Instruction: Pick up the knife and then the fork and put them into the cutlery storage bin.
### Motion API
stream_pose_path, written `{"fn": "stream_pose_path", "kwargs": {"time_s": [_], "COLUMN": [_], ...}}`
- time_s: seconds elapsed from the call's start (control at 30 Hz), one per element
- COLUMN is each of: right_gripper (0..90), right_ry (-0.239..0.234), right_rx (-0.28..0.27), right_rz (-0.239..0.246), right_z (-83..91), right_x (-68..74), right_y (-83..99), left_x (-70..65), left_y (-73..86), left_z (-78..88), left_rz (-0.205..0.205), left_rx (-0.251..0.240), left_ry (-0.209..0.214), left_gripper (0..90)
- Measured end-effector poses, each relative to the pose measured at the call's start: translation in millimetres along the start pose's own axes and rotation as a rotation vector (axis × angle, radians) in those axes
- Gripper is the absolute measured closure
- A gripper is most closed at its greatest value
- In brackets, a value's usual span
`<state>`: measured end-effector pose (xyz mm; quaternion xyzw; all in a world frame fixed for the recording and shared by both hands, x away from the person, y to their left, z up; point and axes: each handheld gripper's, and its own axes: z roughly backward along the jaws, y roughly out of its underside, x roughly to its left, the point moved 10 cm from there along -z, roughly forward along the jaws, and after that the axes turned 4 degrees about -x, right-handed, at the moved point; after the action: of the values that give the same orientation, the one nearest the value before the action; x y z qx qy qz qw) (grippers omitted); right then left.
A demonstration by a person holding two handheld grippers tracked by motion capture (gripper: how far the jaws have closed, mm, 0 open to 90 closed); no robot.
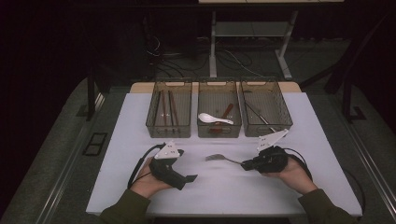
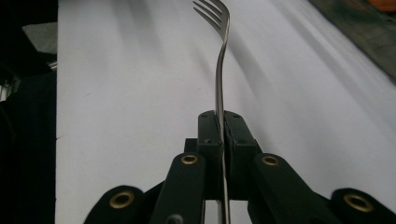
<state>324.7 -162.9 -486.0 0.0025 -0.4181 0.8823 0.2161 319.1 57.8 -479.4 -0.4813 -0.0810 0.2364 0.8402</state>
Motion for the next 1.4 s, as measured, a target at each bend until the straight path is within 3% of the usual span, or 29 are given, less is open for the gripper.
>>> {"fn": "stream_pose_path", "kwargs": {"time_s": [0.1, 0.27, 0.77, 1.17, 1.4], "right_gripper": [86.7, 86.7, 86.7, 86.7, 86.7], "right_ry": [0.01, 0.035, 0.13, 0.229, 0.294], "right_rx": [-0.014, -0.04, -0.104, -0.203, -0.23], "right_rz": [-0.008, -0.022, -0.074, -0.151, -0.194], "right_z": [4.1, 11.4, 39.0, 71.8, 84.6], "right_x": [-3.4, -9.2, -34.0, -66.1, -86.0], "right_y": [-0.9, -3.5, -15.2, -29.0, -33.6], "left_x": [4.9, 9.3, 14.7, 14.1, 12.7], "left_y": [7.1, 16.7, 28.5, 29.8, 30.5], "left_z": [6.7, 16.6, 21.8, 22.2, 21.3], "left_rz": [0.035, 0.057, 0.097, 0.082, 0.076], "left_rx": [-0.019, -0.034, -0.049, -0.041, -0.039], "left_ry": [-0.017, -0.056, -0.081, -0.084, -0.085], "left_gripper": [0.0, 0.0, 0.0, 0.0, 0.0]}}
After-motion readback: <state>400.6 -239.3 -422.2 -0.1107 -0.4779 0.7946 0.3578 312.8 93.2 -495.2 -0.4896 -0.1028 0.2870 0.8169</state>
